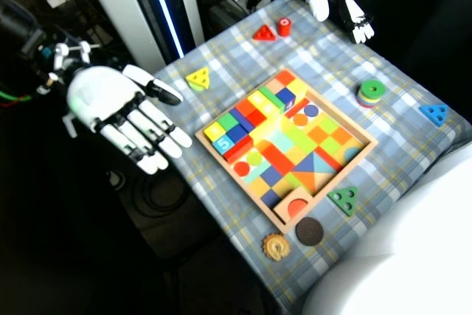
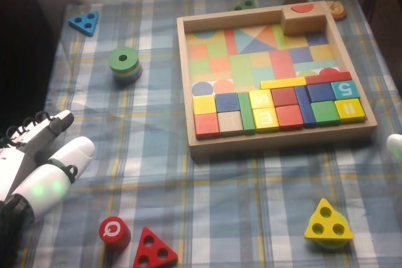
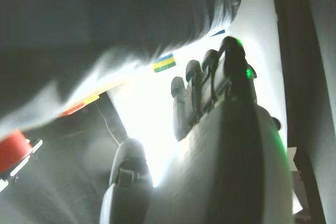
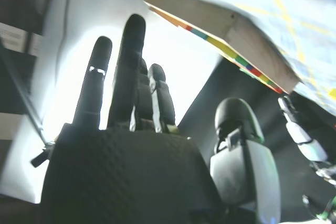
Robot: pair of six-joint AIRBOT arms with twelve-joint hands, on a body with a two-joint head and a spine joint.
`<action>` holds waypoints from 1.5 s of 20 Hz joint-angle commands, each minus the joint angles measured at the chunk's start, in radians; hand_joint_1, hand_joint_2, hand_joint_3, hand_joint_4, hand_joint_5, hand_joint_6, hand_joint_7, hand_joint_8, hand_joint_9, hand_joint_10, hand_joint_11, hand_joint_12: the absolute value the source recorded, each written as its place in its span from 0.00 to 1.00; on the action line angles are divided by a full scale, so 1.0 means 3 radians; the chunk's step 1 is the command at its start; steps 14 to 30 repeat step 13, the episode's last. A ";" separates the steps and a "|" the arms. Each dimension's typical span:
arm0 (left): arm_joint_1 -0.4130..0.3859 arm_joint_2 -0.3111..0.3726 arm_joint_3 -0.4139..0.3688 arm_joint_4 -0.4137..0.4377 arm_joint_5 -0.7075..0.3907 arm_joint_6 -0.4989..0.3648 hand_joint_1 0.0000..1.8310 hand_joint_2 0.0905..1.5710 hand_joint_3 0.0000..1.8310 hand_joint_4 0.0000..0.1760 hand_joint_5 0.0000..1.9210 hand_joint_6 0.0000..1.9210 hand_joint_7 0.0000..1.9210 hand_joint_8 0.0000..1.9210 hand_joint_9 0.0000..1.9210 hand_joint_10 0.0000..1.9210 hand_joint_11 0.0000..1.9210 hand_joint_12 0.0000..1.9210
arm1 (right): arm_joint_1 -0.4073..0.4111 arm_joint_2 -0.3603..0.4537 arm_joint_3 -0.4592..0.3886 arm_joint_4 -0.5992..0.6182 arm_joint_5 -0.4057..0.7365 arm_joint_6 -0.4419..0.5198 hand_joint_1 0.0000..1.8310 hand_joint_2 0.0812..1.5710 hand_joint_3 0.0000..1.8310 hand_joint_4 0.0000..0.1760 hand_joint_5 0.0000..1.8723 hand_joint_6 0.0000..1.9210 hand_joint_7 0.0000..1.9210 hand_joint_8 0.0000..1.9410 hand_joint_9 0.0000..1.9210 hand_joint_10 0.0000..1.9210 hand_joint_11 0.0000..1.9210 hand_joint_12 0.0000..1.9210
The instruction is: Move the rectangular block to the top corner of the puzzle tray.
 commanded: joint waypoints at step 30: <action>-0.0045 -0.0018 0.0032 0.0202 -0.0334 -0.0109 0.00 0.80 0.00 0.27 0.16 0.00 0.12 0.00 0.05 0.00 0.00 0.00 | -0.0004 -0.0170 -0.0086 0.0176 0.0836 -0.0006 0.00 0.77 0.00 0.10 0.15 0.00 0.12 0.00 0.10 0.00 0.00 0.37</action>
